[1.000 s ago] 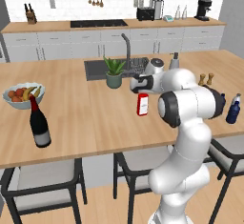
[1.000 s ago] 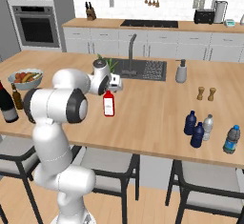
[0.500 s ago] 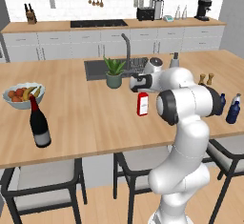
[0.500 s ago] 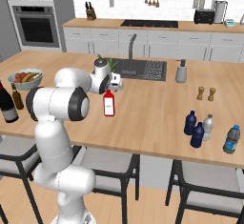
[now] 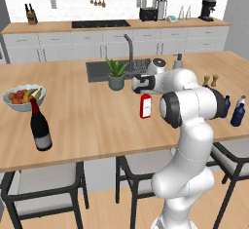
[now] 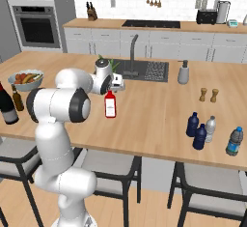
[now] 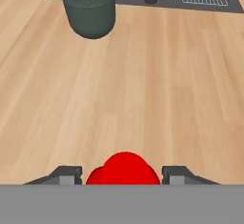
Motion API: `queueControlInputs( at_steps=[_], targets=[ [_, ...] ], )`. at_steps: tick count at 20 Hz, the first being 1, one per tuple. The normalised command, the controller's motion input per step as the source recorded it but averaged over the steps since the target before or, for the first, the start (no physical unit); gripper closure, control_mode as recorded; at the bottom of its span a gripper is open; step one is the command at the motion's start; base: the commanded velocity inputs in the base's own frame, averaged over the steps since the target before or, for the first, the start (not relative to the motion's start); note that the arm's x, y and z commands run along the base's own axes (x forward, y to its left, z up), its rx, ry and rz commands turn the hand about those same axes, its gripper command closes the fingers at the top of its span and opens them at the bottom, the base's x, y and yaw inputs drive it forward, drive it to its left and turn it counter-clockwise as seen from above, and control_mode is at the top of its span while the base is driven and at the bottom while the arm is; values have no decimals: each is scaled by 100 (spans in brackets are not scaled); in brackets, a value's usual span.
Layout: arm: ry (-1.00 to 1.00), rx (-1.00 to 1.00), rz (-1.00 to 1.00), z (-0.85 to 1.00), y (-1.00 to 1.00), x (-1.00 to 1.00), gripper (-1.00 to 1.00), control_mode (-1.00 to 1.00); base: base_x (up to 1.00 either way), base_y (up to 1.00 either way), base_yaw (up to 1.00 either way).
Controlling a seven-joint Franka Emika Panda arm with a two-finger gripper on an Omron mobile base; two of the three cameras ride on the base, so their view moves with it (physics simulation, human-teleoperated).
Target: Move the plastic bottles in the middle to the plastics group, and the glass bottles in the middle to the glass group.
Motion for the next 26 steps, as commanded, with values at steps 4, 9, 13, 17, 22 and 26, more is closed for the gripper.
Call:
queueControlInputs(
  at_steps=[4,9,13,17,22,26],
  targets=[
    [0,0,0,0,0,-1,100,-100,0,0,0],
    [-7,1,0,11,0,-23,100,-100,0,0,0],
    [-17,5,1,31,4,-48,100,-100,0,0,0],
    [-3,1,10,18,71,-27,100,-100,0,0,0],
    [5,0,15,2,100,-23,100,-100,0,0,0],
    [13,0,19,25,100,-17,100,-100,0,0,0]
  ],
)
